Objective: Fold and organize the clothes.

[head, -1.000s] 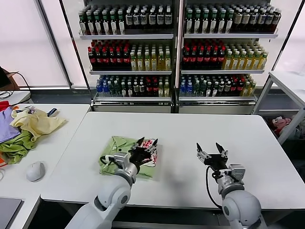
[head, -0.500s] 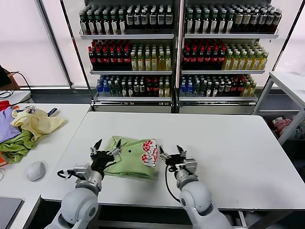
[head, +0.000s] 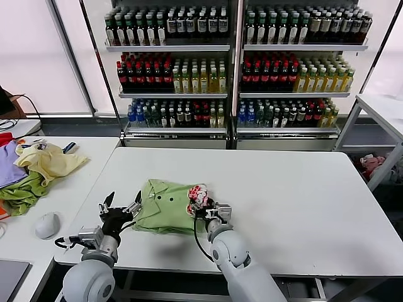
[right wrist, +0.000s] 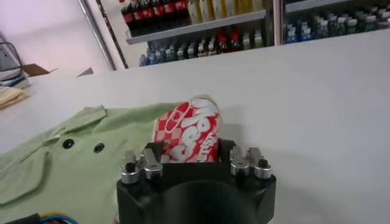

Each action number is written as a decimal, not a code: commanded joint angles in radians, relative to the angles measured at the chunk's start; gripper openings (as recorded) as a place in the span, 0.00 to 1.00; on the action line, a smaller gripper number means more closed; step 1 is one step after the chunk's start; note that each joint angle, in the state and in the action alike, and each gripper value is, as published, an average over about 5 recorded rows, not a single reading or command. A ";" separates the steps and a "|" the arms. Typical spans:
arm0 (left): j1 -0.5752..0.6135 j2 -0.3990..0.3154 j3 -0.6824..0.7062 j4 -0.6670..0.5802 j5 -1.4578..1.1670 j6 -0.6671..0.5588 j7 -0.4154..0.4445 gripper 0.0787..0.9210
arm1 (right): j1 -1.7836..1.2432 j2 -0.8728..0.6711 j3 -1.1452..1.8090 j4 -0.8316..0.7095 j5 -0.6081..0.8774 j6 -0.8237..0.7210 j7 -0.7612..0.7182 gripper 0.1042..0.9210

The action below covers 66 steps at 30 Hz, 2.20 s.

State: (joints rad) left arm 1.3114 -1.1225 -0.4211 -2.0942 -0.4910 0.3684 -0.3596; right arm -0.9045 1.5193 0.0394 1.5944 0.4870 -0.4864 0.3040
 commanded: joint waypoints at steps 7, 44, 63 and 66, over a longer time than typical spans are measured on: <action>0.038 -0.003 -0.026 -0.011 0.010 -0.005 -0.001 0.88 | 0.071 -0.049 0.012 -0.096 -0.036 0.023 -0.059 0.36; 0.094 -0.071 0.026 -0.089 0.087 -0.002 0.028 0.88 | -0.198 -0.395 0.429 0.158 -0.258 0.434 -0.251 0.46; 0.144 -0.122 0.060 -0.170 0.158 -0.028 0.134 0.88 | -0.639 -0.298 0.583 0.551 -0.205 0.363 -0.259 0.88; 0.155 -0.132 0.066 -0.177 0.170 -0.034 0.145 0.88 | -0.646 -0.290 0.582 0.568 -0.235 0.375 -0.233 0.88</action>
State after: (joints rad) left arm 1.4451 -1.2370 -0.3622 -2.2488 -0.3447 0.3425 -0.2512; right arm -1.3854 1.1994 0.5661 2.0041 0.2717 -0.1254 0.0339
